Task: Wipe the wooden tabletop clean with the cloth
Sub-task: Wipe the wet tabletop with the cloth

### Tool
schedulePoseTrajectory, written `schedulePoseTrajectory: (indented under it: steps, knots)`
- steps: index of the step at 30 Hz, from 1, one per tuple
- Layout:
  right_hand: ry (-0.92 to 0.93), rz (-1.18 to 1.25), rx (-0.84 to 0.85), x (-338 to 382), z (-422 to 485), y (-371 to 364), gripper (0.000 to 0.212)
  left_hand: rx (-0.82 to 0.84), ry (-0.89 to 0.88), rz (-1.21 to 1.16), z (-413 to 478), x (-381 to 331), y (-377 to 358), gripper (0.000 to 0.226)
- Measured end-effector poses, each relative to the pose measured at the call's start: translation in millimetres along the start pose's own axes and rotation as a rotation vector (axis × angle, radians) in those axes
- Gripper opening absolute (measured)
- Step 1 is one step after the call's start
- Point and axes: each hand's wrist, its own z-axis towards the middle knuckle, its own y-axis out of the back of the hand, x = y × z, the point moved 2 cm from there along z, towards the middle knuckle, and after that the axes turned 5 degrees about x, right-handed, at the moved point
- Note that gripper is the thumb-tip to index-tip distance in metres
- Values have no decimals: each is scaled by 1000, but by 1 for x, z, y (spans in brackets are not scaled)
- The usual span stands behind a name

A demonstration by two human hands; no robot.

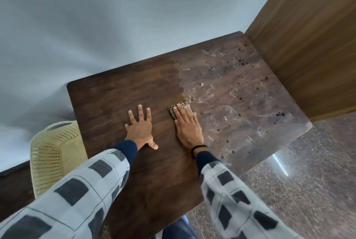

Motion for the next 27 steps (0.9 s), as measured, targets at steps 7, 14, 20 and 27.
schedulePoseTrajectory:
  steps: [7, 14, 20, 27]
  knots:
    - [338, -174, 73, -20, -20, -8, 54, -2, 9, 28, 1, -2, 3, 160]
    - [89, 0, 28, -10, -15, -5, 54, -16, 22, 11, 3, 0, 1, 160]
    - [360, -149, 84, -31, -53, -21, 54, -19, 23, 11, 1, -2, 2, 159]
    - [64, 28, 0, -9, -57, -24, 55, -14, 13, 14, -8, -4, 4, 156]
